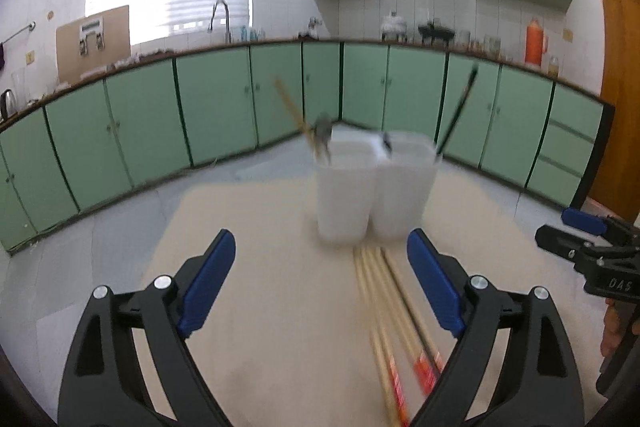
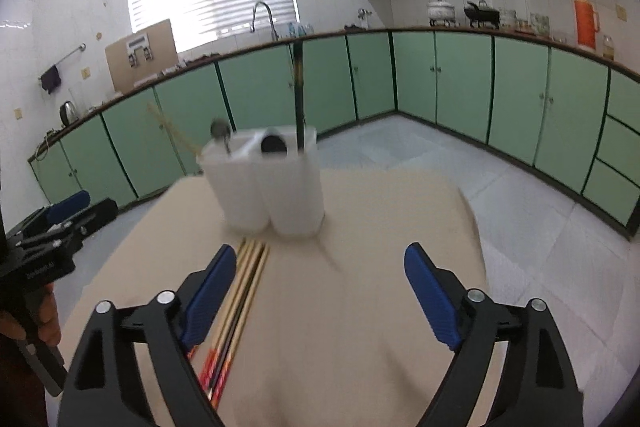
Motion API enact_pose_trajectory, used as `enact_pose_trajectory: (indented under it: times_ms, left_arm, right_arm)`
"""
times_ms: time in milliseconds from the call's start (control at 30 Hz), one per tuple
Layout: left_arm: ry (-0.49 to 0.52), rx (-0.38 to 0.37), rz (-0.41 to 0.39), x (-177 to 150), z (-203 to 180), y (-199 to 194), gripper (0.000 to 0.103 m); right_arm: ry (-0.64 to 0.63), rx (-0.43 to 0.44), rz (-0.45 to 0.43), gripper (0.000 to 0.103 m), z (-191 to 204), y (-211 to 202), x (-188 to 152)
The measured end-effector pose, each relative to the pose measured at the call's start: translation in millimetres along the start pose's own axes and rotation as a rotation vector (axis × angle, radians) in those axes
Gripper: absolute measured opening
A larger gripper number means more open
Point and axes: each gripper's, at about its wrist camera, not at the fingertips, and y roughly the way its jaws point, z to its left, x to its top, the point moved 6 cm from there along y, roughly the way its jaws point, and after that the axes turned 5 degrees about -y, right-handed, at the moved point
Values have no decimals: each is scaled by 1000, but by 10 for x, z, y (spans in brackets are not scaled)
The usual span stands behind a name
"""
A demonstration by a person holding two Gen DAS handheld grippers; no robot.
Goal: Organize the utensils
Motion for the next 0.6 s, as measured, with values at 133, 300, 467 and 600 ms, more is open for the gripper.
enact_pose_trajectory:
  times_ms: [133, 300, 467, 600]
  left_arm:
    - [-8, 14, 66, -346, 81, 21, 85]
    - [-9, 31, 125, -666, 139, 19, 85]
    - [19, 30, 167, -899, 119, -43, 85]
    - [45, 23, 206, -1053, 87, -80, 85]
  right_arm:
    - [-9, -18, 50, 85, 94, 37, -329]
    - [-14, -16, 84, 85, 185, 45, -631]
    - [-46, -1, 123, 85, 350, 12, -844]
    - [-71, 27, 151, 80, 478, -40, -998]
